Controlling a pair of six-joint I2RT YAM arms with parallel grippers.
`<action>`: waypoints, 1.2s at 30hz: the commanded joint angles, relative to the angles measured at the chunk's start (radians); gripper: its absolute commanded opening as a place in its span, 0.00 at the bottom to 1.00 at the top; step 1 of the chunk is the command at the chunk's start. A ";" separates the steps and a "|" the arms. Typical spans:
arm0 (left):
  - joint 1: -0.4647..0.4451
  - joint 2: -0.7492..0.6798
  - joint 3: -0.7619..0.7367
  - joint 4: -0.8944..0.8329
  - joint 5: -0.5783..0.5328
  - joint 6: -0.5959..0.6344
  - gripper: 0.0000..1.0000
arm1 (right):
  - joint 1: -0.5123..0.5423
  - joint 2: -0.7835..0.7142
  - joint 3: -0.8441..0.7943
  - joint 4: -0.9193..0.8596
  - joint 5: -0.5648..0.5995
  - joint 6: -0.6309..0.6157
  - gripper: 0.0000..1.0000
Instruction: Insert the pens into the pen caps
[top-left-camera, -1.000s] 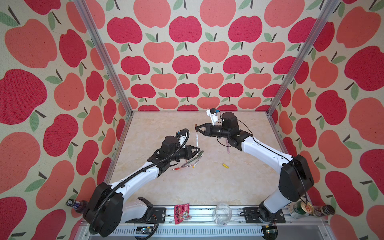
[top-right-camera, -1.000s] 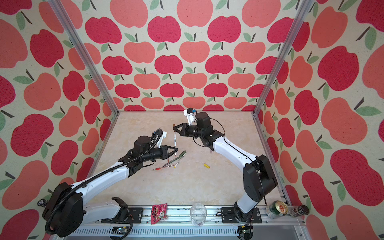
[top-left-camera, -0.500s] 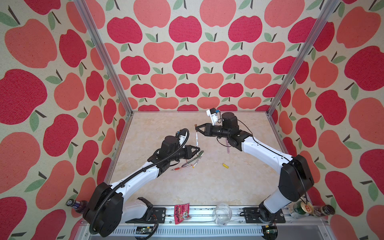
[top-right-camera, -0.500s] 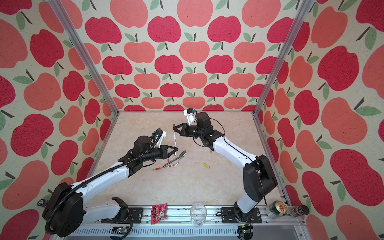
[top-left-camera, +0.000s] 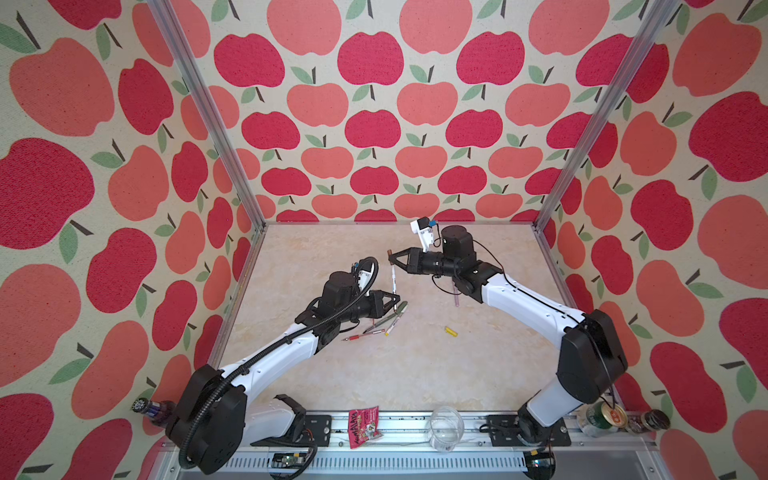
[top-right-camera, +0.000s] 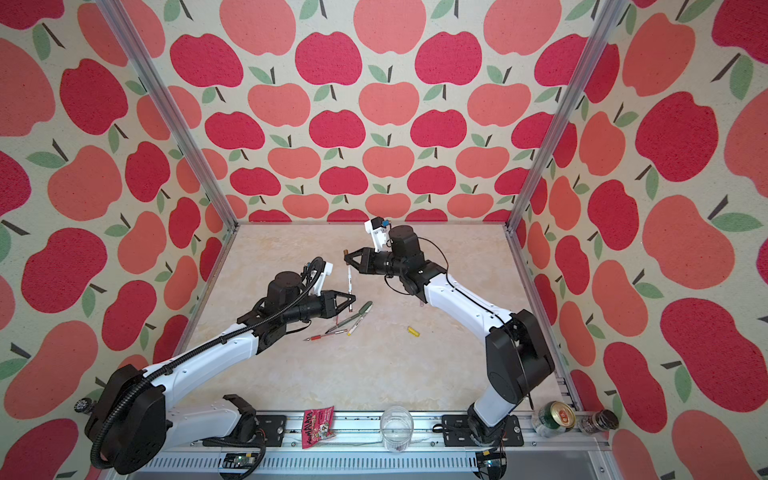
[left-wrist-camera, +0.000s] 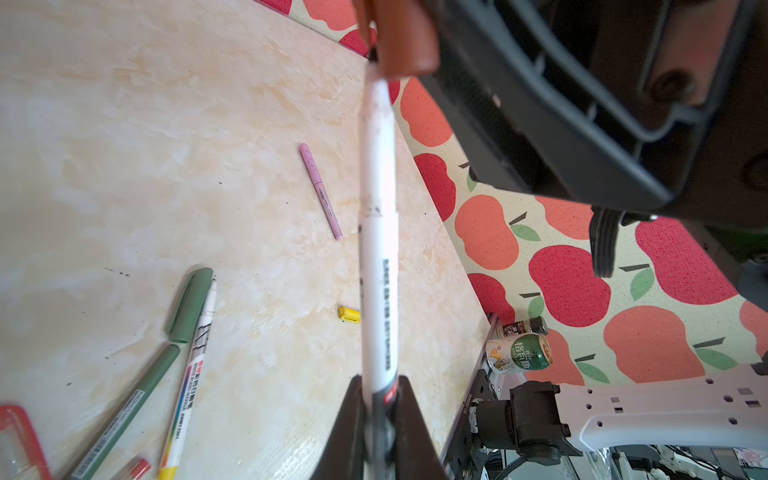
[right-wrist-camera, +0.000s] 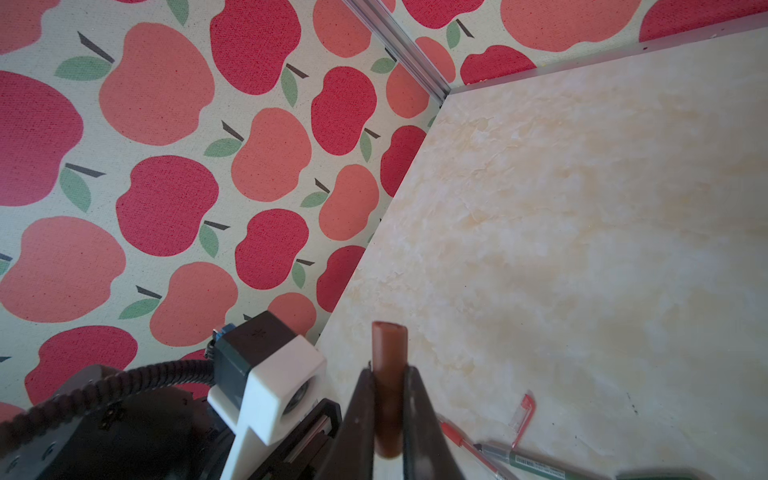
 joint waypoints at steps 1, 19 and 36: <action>0.001 -0.030 -0.009 0.018 -0.023 -0.007 0.08 | 0.006 -0.008 -0.016 -0.012 -0.001 -0.014 0.08; 0.005 -0.064 -0.031 0.052 -0.068 -0.020 0.08 | 0.014 -0.027 -0.059 0.023 0.002 -0.023 0.07; 0.000 -0.083 -0.054 0.119 -0.077 -0.034 0.08 | 0.019 -0.034 -0.103 0.155 0.003 0.023 0.07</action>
